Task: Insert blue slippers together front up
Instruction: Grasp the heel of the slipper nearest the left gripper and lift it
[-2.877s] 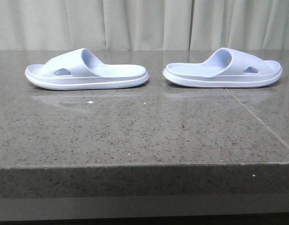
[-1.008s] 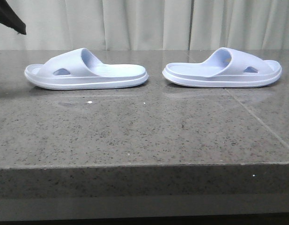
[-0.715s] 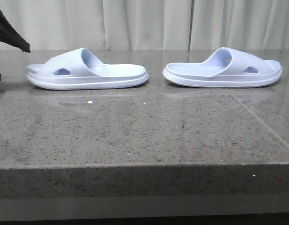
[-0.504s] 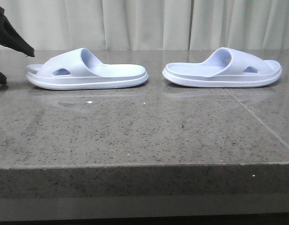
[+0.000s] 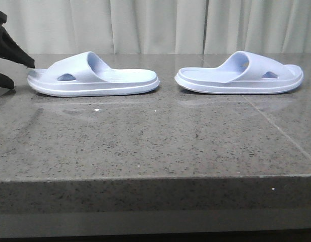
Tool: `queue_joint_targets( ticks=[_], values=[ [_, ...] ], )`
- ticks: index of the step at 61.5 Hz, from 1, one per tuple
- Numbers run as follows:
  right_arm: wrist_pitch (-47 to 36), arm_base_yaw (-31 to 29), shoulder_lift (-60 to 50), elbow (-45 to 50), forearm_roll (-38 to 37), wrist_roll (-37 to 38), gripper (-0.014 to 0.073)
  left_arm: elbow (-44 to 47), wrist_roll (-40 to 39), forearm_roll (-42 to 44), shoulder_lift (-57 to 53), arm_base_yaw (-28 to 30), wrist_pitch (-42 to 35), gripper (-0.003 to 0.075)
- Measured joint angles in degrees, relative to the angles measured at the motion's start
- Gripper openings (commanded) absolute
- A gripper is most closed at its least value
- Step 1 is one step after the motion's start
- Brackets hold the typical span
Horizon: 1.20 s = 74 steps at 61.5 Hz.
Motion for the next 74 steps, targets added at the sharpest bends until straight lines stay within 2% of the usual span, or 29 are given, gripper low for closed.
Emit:
queue_joint_targets(
  ticks=[35, 49, 55, 65, 74],
  values=[
    [0.13, 0.00, 0.00, 0.00, 0.00, 0.00, 0.0600, 0.00, 1.26, 0.10, 0.34, -4.00, -2.95, 0.0387],
    [0.13, 0.00, 0.00, 0.00, 0.00, 0.00, 0.0600, -0.68, 1.50, -2.91, 2.31, -5.92, -2.41, 0.0379],
    [0.27, 0.00, 0.00, 0.00, 0.00, 0.00, 0.0600, -0.92, 1.50, -3.49, 2.77, -6.67, -2.20, 0.0293],
    [0.27, 0.00, 0.00, 0.00, 0.00, 0.00, 0.0600, -0.92, 2.12, -2.32, 3.18, -7.04, -2.28, -0.0019],
    [0.27, 0.00, 0.00, 0.00, 0.00, 0.00, 0.0600, -0.92, 2.29, -2.05, 3.18, -7.04, -2.37, -0.0020]
  ],
)
